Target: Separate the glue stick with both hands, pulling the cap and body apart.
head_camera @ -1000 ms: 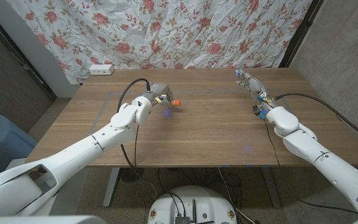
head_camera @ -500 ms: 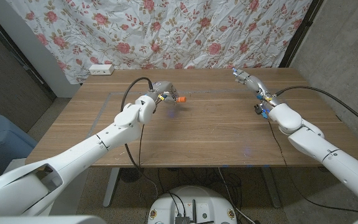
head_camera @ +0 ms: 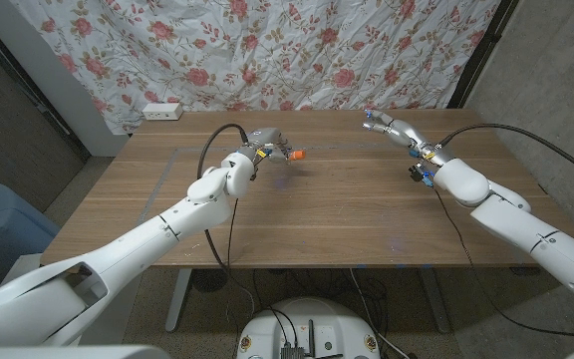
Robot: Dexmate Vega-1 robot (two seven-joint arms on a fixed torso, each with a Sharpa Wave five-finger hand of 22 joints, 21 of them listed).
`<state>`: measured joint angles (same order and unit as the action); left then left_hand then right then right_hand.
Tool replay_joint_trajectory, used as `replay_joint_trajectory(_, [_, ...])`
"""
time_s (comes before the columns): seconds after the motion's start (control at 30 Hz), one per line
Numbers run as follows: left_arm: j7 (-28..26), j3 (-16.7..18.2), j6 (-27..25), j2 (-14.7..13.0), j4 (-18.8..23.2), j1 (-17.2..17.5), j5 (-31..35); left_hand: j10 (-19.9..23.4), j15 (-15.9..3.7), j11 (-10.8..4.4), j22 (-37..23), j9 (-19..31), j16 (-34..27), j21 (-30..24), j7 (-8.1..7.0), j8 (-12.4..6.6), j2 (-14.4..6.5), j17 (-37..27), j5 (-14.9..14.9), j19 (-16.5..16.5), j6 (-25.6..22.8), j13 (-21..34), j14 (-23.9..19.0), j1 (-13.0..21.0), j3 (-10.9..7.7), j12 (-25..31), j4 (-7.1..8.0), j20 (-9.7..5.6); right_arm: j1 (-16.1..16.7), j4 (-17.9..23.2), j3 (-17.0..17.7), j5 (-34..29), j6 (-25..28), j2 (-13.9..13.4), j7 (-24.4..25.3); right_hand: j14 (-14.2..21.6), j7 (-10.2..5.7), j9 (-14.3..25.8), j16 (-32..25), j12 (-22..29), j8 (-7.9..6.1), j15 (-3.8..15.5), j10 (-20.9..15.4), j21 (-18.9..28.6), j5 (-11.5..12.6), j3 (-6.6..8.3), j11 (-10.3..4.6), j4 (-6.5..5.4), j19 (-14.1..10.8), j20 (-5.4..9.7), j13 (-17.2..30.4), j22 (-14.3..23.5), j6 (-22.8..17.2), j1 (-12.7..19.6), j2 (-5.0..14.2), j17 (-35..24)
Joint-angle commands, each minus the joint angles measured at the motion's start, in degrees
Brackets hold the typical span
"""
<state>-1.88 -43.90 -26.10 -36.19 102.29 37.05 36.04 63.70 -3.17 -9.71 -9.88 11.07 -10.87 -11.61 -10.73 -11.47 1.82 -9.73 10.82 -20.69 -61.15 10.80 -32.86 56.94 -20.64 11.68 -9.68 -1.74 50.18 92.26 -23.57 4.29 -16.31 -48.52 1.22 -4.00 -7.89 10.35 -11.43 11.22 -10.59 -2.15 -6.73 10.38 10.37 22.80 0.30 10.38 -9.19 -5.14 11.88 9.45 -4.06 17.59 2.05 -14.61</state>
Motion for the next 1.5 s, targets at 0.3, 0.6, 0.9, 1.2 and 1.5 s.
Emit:
replay_joint_trajectory(0.3, [-4.1, -0.3, 0.8, 2.0, 0.2, 0.4, -6.8, 3.8, -8.5, -3.26, -0.1, 0.3, 0.0, 0.4, 1.89, -0.43, -2.2, -0.2, 0.4, 0.5, -3.2, 0.3, -0.4, 1.1, 0.12, 0.4, 0.03, -0.06, -0.7, 10.4, -1.2, -8.6, 10.2, -7.1, -3.9, 0.4, -0.33, 0.5, -0.6, 0.8, -0.68, -1.51, -0.9, 0.5, 1.2, 1.13, -0.17, 0.55, -0.7, -2.07, 0.6, 0.3, 0.8, 3.9, -1.28, 0.2])
replay_joint_trajectory(0.6, [-4.5, -1.0, 1.3, 2.7, -0.1, -0.4, -8.0, 3.9, -8.45, -3.26, -0.1, 0.3, 0.0, 0.5, 1.93, -0.39, -2.2, -0.2, 0.4, 0.7, -3.2, 0.3, -0.4, 1.1, 0.26, 0.3, 0.04, 0.08, -1.6, 14.8, -1.4, -11.0, 14.3, -9.0, -6.2, 1.8, -0.37, 0.7, -1.3, 1.6, -1.32, -1.82, -2.6, 0.8, 1.9, 1.76, 0.25, 0.58, -1.8, -3.25, 1.0, 0.3, 0.5, 6.9, -3.01, 0.4])
replay_joint_trajectory(0.9, [-5.8, -1.6, 1.3, 4.0, -0.9, -1.1, -9.1, 3.9, -8.41, -3.26, -0.1, 0.3, 0.1, 0.5, 1.89, -0.33, -2.2, -0.2, 0.4, 1.0, -3.1, 0.3, -0.3, 1.1, 0.42, 0.2, 0.04, 0.15, -2.9, 16.4, -2.3, -12.7, 15.5, -8.8, -7.7, 3.5, -0.22, 0.8, -2.0, 2.3, -1.91, -1.78, -4.5, 1.0, 2.2, 2.22, 0.49, 0.54, -3.1, -3.87, 1.3, 0.3, -0.3, 9.3, -4.35, 0.6])
replay_joint_trajectory(1.2, [-7.2, -2.2, 0.6, 5.3, -1.5, -1.2, -10.0, 3.9, -8.39, -3.26, -0.1, 0.4, 0.1, 0.6, 1.93, -0.31, -2.3, -0.2, 0.4, 1.1, -3.0, 0.4, -0.2, 1.1, 0.53, 0.2, 0.05, 0.24, -4.6, 16.2, -3.5, -14.3, 14.9, -7.3, -8.0, 4.6, -0.49, 1.0, -2.4, 2.9, -2.1, -1.69, -5.9, 0.9, 2.2, 2.33, 0.27, 0.47, -3.3, -3.77, 1.6, 0.3, -0.1, 11.2, -5.84, 0.7])
replay_joint_trajectory(1.5, [-8.0, -2.6, 0.9, 5.4, -1.5, -1.1, -10.6, 4.0, -8.39, -3.26, -0.1, 0.4, 0.1, 0.6, 1.8, -0.35, -2.4, -0.2, 0.4, 1.2, -3.1, 0.4, -0.1, 1.2, 0.65, 0.1, 0.06, 0.28, -5.7, 16.8, -4.7, -16.2, 15.2, -6.0, -8.6, 5.8, -0.12, 1.1, -2.9, 3.4, -2.98, -1.17, -7.4, 0.9, 2.2, 2.79, -0.57, 0.38, -4.0, -3.19, 2.0, 0.3, -1.6, 13.8, -6.79, 0.8])
